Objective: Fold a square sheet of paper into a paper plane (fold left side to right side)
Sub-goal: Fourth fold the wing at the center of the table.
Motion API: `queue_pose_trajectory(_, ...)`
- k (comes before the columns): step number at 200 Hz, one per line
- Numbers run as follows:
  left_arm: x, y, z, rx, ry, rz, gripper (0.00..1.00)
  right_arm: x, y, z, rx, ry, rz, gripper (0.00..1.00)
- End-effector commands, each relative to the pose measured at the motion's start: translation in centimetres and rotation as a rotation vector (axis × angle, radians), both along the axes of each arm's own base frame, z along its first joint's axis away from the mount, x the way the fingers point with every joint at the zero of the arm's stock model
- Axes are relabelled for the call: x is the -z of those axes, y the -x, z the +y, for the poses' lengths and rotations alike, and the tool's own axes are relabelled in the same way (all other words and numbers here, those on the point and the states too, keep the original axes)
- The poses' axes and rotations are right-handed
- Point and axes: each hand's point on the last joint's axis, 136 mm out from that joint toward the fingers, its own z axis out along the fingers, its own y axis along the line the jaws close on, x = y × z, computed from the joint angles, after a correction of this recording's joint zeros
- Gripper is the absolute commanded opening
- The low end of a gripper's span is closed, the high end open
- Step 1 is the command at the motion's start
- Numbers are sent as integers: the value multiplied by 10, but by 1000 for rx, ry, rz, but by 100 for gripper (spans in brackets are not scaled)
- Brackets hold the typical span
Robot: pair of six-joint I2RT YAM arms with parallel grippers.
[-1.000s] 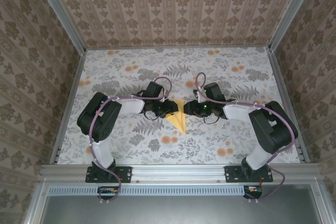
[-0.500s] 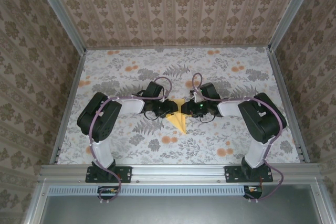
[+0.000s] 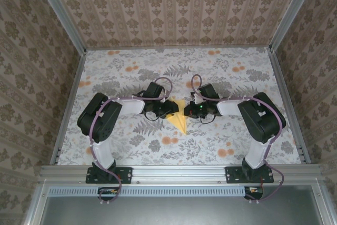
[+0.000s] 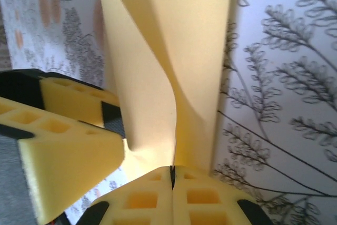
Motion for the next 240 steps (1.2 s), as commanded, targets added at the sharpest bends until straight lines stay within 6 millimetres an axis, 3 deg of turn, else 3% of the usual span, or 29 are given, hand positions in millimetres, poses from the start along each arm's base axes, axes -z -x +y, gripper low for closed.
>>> queue_pose_trajectory(1, 15, 9, 11, -2, -81, 31, 40, 0, -2, -8, 1, 74, -20, 4)
queue_pose_trajectory(157, 16, 8, 10, 6, -83, 33, 40, 0, -8, -2, -24, 79, -40, 4)
queue_pose_trajectory(240, 14, 8, 9, 12, -79, 26, 40, 16, -1, -6, -36, 130, 7, 4)
